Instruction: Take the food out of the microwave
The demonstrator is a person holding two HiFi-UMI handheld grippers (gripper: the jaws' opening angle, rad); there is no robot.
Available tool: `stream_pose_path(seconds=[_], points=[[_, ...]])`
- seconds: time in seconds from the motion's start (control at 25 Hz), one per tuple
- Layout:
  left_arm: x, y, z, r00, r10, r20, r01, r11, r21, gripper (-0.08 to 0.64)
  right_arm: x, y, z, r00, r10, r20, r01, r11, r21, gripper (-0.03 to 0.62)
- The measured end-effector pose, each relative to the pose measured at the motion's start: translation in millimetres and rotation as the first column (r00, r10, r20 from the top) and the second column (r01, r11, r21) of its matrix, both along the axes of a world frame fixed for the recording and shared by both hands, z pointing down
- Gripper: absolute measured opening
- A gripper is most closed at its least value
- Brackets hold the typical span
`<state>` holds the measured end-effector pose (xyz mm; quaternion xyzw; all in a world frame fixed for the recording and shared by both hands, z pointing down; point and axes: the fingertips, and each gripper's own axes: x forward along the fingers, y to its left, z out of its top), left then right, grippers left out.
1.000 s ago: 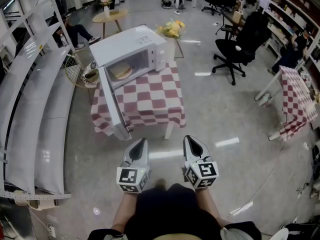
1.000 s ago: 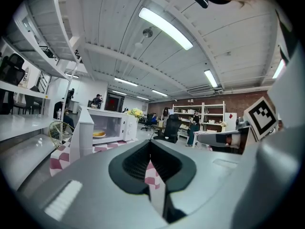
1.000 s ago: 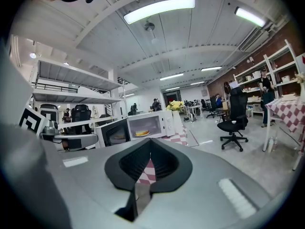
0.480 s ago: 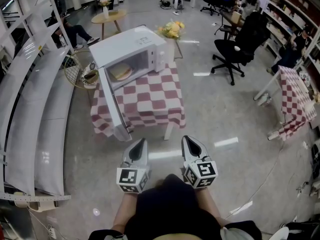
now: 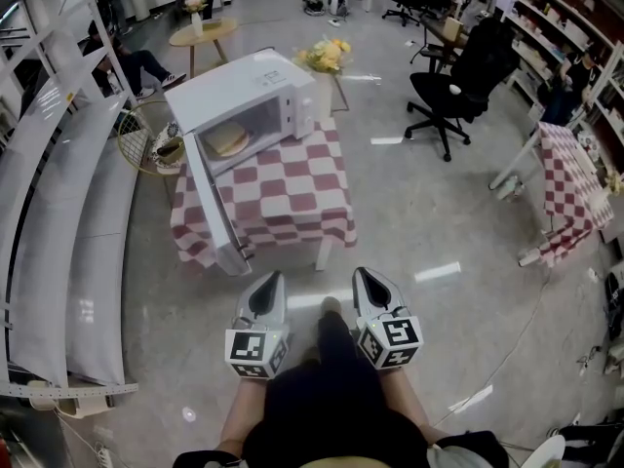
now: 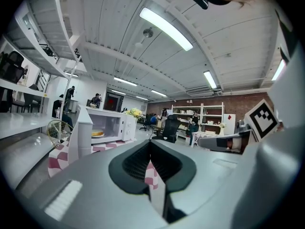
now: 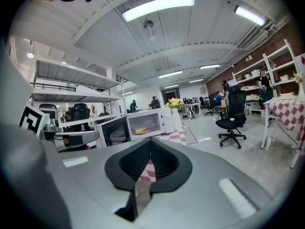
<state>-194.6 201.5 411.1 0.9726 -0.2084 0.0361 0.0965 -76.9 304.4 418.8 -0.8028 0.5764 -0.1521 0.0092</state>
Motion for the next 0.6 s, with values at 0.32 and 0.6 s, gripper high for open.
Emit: stream_pose_path(seconds=[0.32,0.6], points=[[13,-5,2,1.0,-0.006,0.002,0.006,1.0,-0.002,0.011,14,-7,-3,1.0,-0.006,-0.004,0.006,1.0,0.009,0.0],[35,-15,1,1.0,-0.01,0.004,0.01,1.0,0.003,0.011,35,-23,-4,1.0,-0.016,-0.009,0.016,1.0,0.0,0.002]])
